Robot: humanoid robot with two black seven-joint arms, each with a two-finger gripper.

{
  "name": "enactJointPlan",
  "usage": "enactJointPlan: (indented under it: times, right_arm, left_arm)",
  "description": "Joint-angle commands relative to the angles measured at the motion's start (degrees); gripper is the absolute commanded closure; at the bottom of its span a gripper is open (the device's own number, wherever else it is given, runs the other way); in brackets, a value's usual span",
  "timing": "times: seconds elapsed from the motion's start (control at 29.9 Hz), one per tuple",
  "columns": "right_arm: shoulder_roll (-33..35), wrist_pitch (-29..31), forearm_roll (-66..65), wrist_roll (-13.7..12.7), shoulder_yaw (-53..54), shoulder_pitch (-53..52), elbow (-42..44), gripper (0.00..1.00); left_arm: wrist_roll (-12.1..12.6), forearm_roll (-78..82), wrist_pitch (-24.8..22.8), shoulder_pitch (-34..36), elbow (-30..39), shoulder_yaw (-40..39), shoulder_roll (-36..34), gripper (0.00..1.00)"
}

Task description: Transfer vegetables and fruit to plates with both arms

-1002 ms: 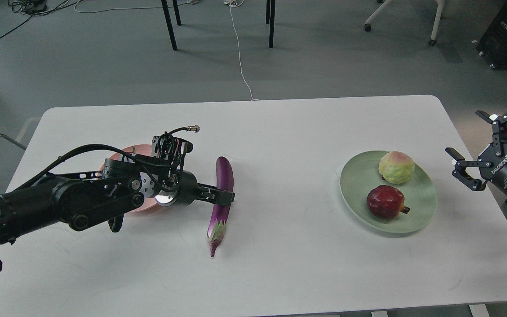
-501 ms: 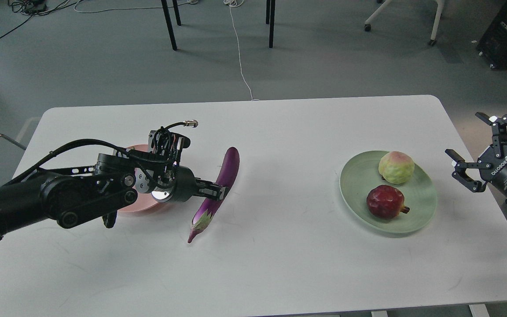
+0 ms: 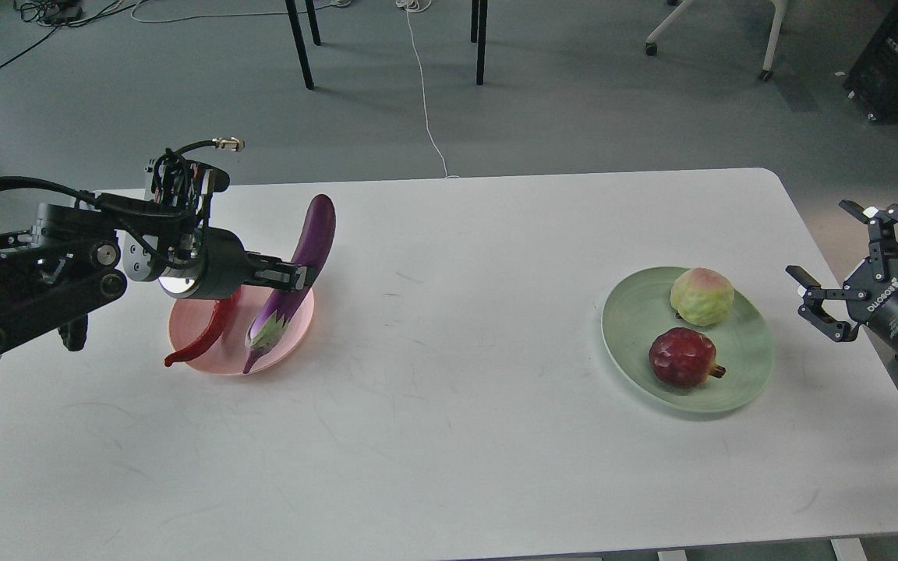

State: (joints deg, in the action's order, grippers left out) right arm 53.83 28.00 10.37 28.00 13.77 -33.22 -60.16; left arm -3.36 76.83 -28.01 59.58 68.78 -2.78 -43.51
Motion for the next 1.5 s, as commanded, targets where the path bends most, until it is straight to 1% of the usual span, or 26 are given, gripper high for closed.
enactJointPlan:
  times: [0.0, 0.1, 0.17, 0.2, 0.23, 0.3, 0.33, 0.47, 0.57, 0.63, 0.7, 0.8, 0.83, 0.94, 0.97, 1.04, 1.1, 1.2, 1.3, 1.37, 1.47]
  right_arm:
    - [0.0, 0.0, 0.0, 0.0, -0.1, 0.0, -0.1, 0.01]
    - [0.0, 0.0, 0.0, 0.0, -0.1, 0.0, -0.1, 0.01]
    - [0.0, 0.0, 0.0, 0.0, 0.0, 0.0, -0.1, 0.01]
    - [0.0, 0.0, 0.0, 0.0, 0.0, 0.0, -0.1, 0.01]
    - [0.0, 0.0, 0.0, 0.0, 0.0, 0.1, -0.1, 0.01]
    - [0.0, 0.0, 0.0, 0.0, 0.0, 0.3, -0.2, 0.01]
    - [0.0, 0.0, 0.0, 0.0, 0.0, 0.3, -0.2, 0.01]
    - [0.0, 0.0, 0.0, 0.0, 0.0, 0.4, -0.4, 0.01]
    - [0.0, 0.0, 0.0, 0.0, 0.0, 0.4, -0.3, 0.01]
    - [-0.2, 0.0, 0.0, 0.0, 0.0, 0.4, -0.1, 0.01]
    - [-0.4, 0.0, 0.0, 0.0, -0.1, 0.4, -0.1, 0.01]
    - [-0.7, 0.0, 0.0, 0.0, 0.0, 0.4, 0.1, 0.01]
    - [-0.7, 0.0, -0.1, 0.0, 0.0, 0.4, 0.1, 0.01]
    - [-0.7, 0.0, 0.0, 0.0, 0.1, 0.2, 0.0, 0.01]
    - [-0.7, 0.0, 0.0, 0.0, 0.1, 0.0, 0.0, 0.01]
    - [-0.7, 0.0, 0.0, 0.0, 0.5, -0.3, 0.0, 0.01]
    - [-0.7, 0.0, -0.1, 0.0, 0.9, -0.5, 0.0, 0.01]
    - [-0.7, 0.0, 0.0, 0.0, 1.3, -1.0, 0.0, 0.01]
    - [-0.9, 0.0, 0.0, 0.0, 1.7, -2.8, 0.0, 0.01]
    - [-1.4, 0.0, 0.1, 0.0, 1.8, -3.6, 0.0, 0.01]
    - [-2.1, 0.0, 0.0, 0.0, 1.8, -5.3, 0.0, 0.01]
  left_arm:
    - [-0.2, 0.2, 0.0, -1.8, -0.1, 0.1, -1.3, 0.67]
    - [-0.2, 0.3, 0.0, -2.5, -0.3, 0.1, -1.3, 0.56]
    - [-0.2, 0.6, 0.0, -2.8, -0.5, 0.1, -1.3, 0.53]
    - [-0.3, 0.5, 0.0, -2.8, -0.5, 0.1, -1.3, 0.49]
    - [-0.3, 0.5, 0.0, -2.8, -0.5, 0.1, -1.3, 0.42]
    - [-1.0, 0.6, 0.0, -2.8, -0.5, 0.1, -1.3, 0.21]
    - [-1.4, 0.6, 0.0, -2.8, -0.5, 0.1, -1.3, 0.12]
    - [-1.8, 0.6, 0.0, -2.6, -0.5, -0.3, -1.3, 0.06]
    - [-2.0, 0.4, 0.0, -2.2, -0.4, -1.0, -1.1, 0.03]
    - [-3.0, 0.4, 0.0, -1.5, -0.4, -1.7, -1.0, 0.03]
    - [-4.3, 0.3, 0.0, -1.1, -0.1, -4.2, -1.0, 0.03]
    - [-5.5, -0.2, 0.0, -1.6, 0.3, -10.2, -0.5, 0.02]
    - [-6.3, -0.5, 0.0, -1.9, 0.4, -12.1, -0.3, 0.02]
    - [-10.9, -5.7, 0.0, -5.1, 0.4, -17.2, 1.2, 0.02]
    - [-12.1, -8.5, 0.8, -6.3, 0.4, -18.5, 2.0, 0.02]
    - [-13.9, -15.7, 4.3, -8.9, 0.4, -21.0, 3.3, 0.02]
    - [-14.6, -23.4, 7.9, -11.9, 0.4, -23.1, 4.8, 0.02]
    - [-16.1, -33.0, 11.8, -14.8, 0.3, -25.5, 7.0, 0.02]
    - [-16.3, -40.0, 14.6, -16.4, 0.2, -26.5, 8.7, 0.02]
    - [-16.4, -43.2, 17.7, -16.9, 0.2, -27.3, 9.4, 0.02]
    - [-16.0, -46.9, 22.1, -18.4, -0.5, -31.1, 11.9, 0.02]
